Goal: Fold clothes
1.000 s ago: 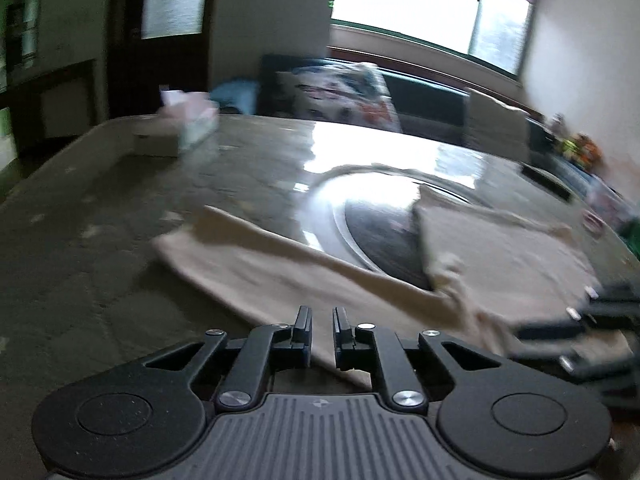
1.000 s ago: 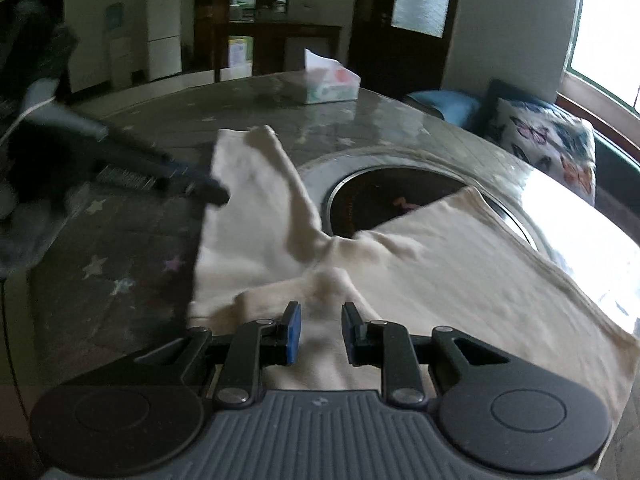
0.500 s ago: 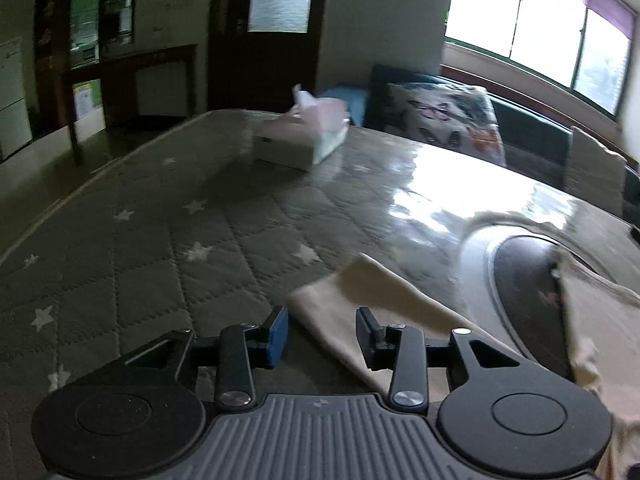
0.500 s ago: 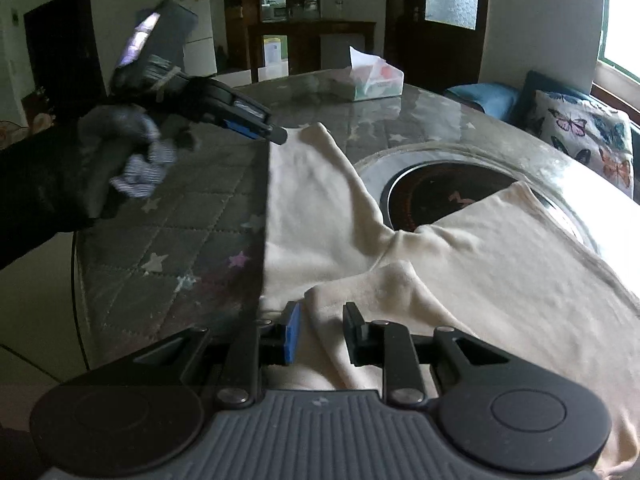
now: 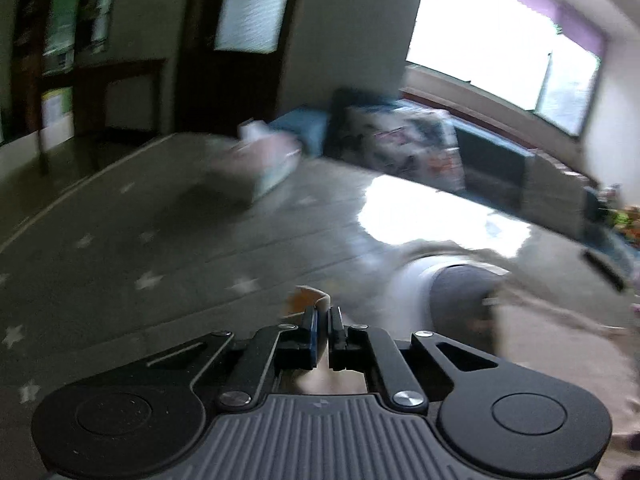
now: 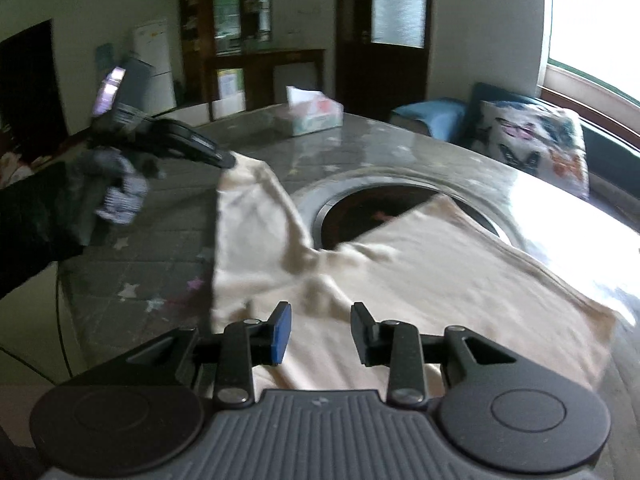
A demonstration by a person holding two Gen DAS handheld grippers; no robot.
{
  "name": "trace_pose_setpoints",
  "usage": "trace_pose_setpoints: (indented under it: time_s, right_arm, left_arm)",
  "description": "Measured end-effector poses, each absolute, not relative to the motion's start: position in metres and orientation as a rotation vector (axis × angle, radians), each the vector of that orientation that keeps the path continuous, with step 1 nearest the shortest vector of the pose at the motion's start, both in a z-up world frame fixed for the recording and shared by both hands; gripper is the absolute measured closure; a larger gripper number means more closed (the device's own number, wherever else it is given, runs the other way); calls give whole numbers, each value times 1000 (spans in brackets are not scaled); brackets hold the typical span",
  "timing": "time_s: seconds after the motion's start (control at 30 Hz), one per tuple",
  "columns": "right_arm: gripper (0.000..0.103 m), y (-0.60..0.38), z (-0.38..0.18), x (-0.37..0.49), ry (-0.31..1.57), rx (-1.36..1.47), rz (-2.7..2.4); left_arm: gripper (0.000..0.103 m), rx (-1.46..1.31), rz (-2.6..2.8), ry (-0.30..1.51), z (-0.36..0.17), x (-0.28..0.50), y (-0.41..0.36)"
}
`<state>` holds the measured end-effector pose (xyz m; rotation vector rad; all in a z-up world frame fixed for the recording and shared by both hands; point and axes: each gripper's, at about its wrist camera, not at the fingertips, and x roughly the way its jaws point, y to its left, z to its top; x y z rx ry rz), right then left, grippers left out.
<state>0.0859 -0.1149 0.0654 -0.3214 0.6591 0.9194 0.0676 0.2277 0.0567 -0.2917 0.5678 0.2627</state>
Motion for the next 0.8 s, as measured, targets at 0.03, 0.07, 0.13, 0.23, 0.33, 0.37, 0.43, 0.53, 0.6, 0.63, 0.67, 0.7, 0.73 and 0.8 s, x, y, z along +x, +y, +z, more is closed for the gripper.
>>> trace_pose_setpoints:
  time_s: [0.03, 0.07, 0.13, 0.23, 0.33, 0.37, 0.43, 0.53, 0.6, 0.63, 0.67, 0.7, 0.73, 0.8]
  right_arm:
    - [71, -121, 65, 87, 668, -308, 898]
    - [71, -126, 64, 89, 675, -297, 881]
    - [71, -141, 62, 91, 688, -266, 839]
    - [71, -162, 61, 92, 687, -239, 782]
    - [71, -184, 60, 93, 689, -207, 730]
    - [71, -191, 59, 93, 689, -195, 716]
    - [71, -203, 58, 92, 690, -176, 688]
    - [71, -219, 55, 93, 696, -150, 649]
    - [71, -230, 53, 94, 703, -130, 623]
    - [71, -236, 52, 94, 707, -121, 610]
    - [71, -241, 51, 93, 712, -115, 597]
    - [71, -245, 49, 93, 717, -109, 585]
    - [71, -250, 48, 94, 722, -103, 572]
    - [71, -258, 45, 95, 736, -83, 553]
  left_arm:
    - [98, -285, 223, 552, 65, 66, 216]
    - [98, -278, 184, 535, 73, 64, 204]
    - [98, -257, 103, 505, 88, 60, 178]
    - [98, -213, -20, 472, 104, 55, 137]
    - [98, -156, -149, 465, 111, 50, 92]
    - [98, -139, -195, 467, 112, 48, 78]
    - [98, -98, -285, 469, 112, 45, 47]
    - [98, -41, -399, 484, 106, 41, 10]
    - [98, -16, -469, 515, 99, 40, -11]
    - [98, -5, -494, 532, 95, 40, -19]
    - [97, 7, -520, 548, 90, 40, -28]
    - [97, 19, -544, 565, 86, 40, -36]
    - [96, 30, -555, 581, 81, 40, -41]
    - [95, 51, -577, 613, 71, 38, -51]
